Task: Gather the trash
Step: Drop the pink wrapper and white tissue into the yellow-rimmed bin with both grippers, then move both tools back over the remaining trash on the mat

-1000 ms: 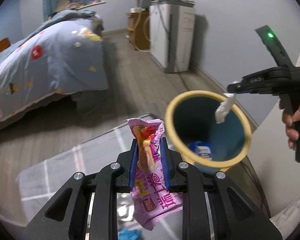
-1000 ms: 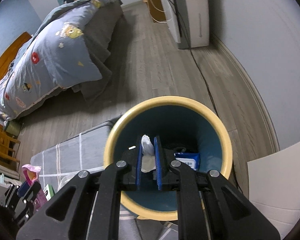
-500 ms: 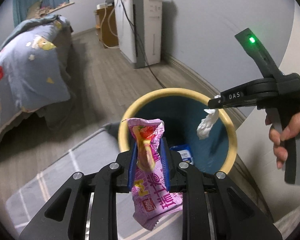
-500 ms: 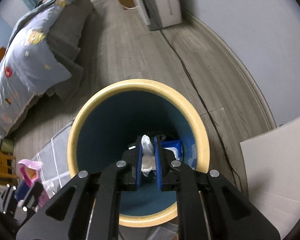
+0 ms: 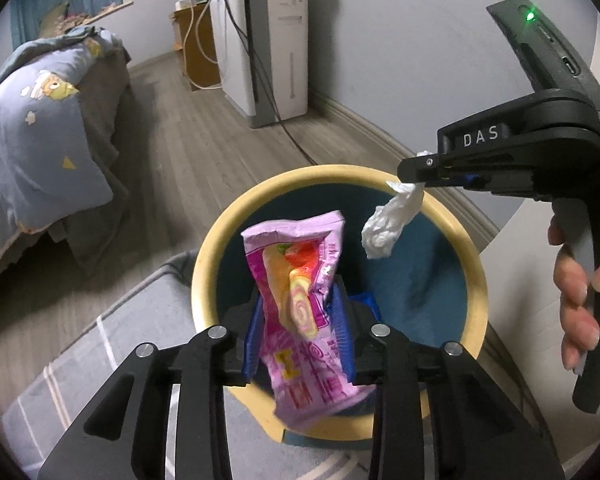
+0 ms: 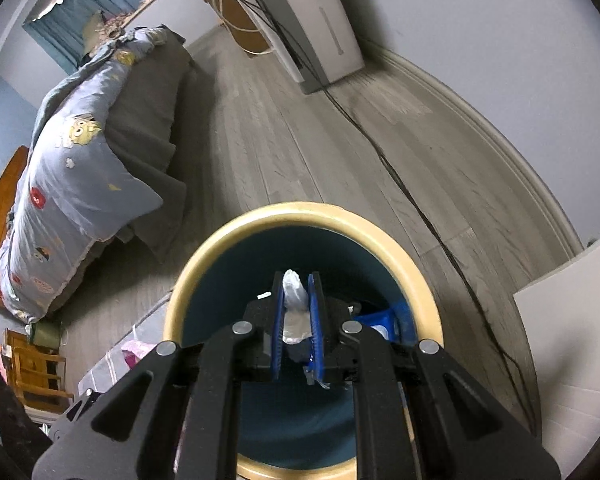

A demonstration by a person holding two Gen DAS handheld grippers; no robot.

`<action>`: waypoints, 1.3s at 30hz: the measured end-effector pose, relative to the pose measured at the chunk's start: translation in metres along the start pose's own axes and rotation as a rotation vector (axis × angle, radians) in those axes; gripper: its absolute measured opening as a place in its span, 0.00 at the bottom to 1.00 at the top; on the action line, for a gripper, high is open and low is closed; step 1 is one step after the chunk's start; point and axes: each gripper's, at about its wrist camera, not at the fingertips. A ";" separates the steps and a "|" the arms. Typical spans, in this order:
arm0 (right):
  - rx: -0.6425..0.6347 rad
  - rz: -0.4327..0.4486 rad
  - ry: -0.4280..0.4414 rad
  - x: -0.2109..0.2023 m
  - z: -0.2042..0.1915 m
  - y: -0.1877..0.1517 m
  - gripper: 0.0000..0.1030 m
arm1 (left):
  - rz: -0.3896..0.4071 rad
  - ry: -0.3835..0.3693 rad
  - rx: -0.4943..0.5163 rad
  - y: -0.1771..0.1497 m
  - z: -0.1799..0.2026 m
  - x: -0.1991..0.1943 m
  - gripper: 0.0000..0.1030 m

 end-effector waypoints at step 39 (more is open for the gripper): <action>-0.169 0.013 -0.170 -0.035 -0.076 -0.021 0.95 | 0.099 0.251 -0.218 -0.092 -0.128 -0.172 0.93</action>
Point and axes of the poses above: each gripper's, at about its wrist camera, not at the fingertips, and x roughly the way its jaws point, z to its right, y to its top, and after that the axes turned 4 degrees about -z, right-handed
